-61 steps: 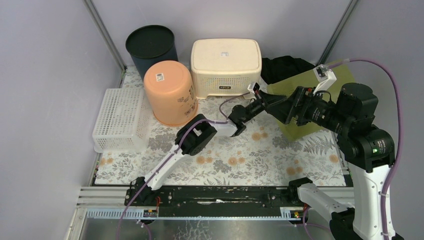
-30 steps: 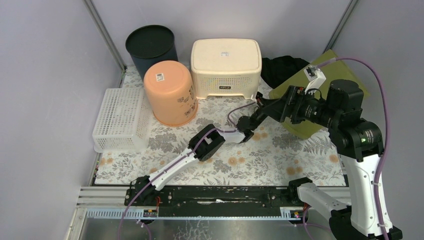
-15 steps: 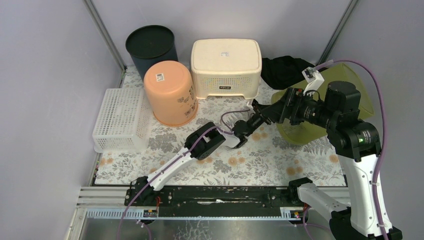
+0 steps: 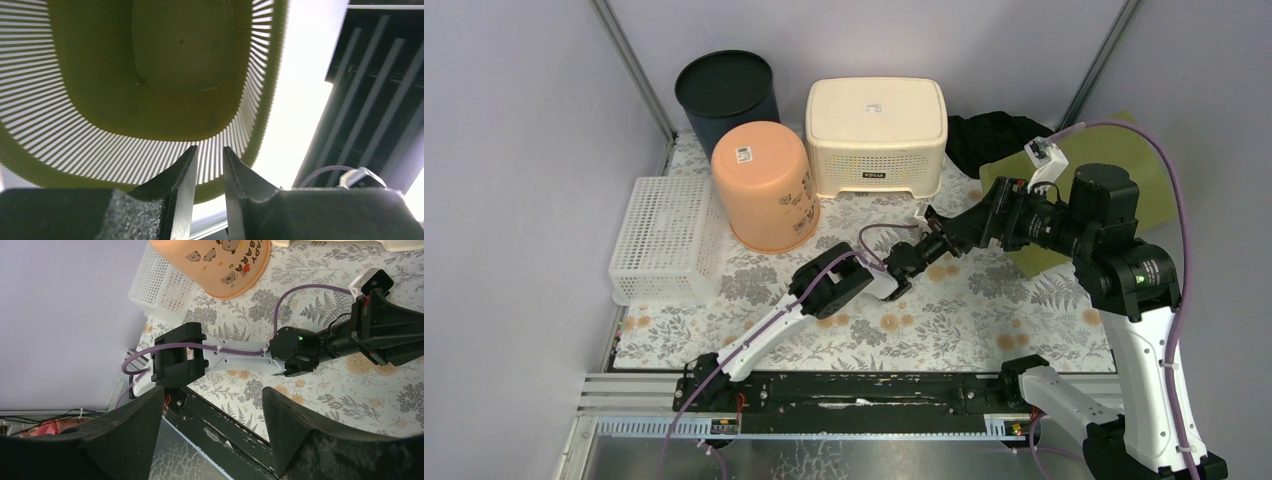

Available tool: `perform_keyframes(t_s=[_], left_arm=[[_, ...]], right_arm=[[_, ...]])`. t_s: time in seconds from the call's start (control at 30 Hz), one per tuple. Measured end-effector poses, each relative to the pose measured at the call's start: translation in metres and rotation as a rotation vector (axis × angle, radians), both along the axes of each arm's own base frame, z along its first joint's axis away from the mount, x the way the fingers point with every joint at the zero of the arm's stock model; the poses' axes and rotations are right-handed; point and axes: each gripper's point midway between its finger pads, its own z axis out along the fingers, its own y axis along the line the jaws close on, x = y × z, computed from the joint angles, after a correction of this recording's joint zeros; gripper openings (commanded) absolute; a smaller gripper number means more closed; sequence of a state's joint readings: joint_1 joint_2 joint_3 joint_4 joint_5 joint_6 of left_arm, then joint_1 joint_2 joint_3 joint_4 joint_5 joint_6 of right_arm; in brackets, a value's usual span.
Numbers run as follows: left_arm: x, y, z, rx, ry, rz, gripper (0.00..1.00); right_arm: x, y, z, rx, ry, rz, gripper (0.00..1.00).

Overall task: Turn the large container upside down
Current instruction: Turn the container upside down at the center of the board.

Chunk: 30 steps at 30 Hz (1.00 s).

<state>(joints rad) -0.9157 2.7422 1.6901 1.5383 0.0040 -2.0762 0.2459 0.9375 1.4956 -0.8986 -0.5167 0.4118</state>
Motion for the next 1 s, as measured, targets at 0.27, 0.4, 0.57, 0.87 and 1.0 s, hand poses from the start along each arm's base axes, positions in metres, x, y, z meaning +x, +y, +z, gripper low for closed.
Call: perform_keyframes(t_s=[0.27, 0.4, 0.57, 0.87, 1.0], left_arm=[[0.003, -0.017, -0.007, 0.084, -0.010, -0.016, 0.30], [-0.003, -0.009, -0.022, 0.120, 0.006, -0.013, 0.28], [-0.020, 0.010, -0.024, 0.177, 0.004, -0.007, 0.39], [-0.024, -0.008, 0.064, 0.271, -0.213, -0.066, 0.53], [-0.028, -0.019, 0.114, 0.308, -0.335, -0.066, 0.57]], right_arm=[[0.000, -0.001, -0.001, -0.010, -0.009, 0.002, 0.78], [0.000, -0.001, 0.000, -0.011, -0.013, 0.003, 0.79], [-0.001, -0.001, 0.000, -0.013, -0.017, 0.004, 0.79], [-0.001, -0.002, 0.000, -0.013, -0.020, 0.004, 0.79], [-0.002, -0.002, 0.001, -0.014, -0.022, 0.005, 0.79]])
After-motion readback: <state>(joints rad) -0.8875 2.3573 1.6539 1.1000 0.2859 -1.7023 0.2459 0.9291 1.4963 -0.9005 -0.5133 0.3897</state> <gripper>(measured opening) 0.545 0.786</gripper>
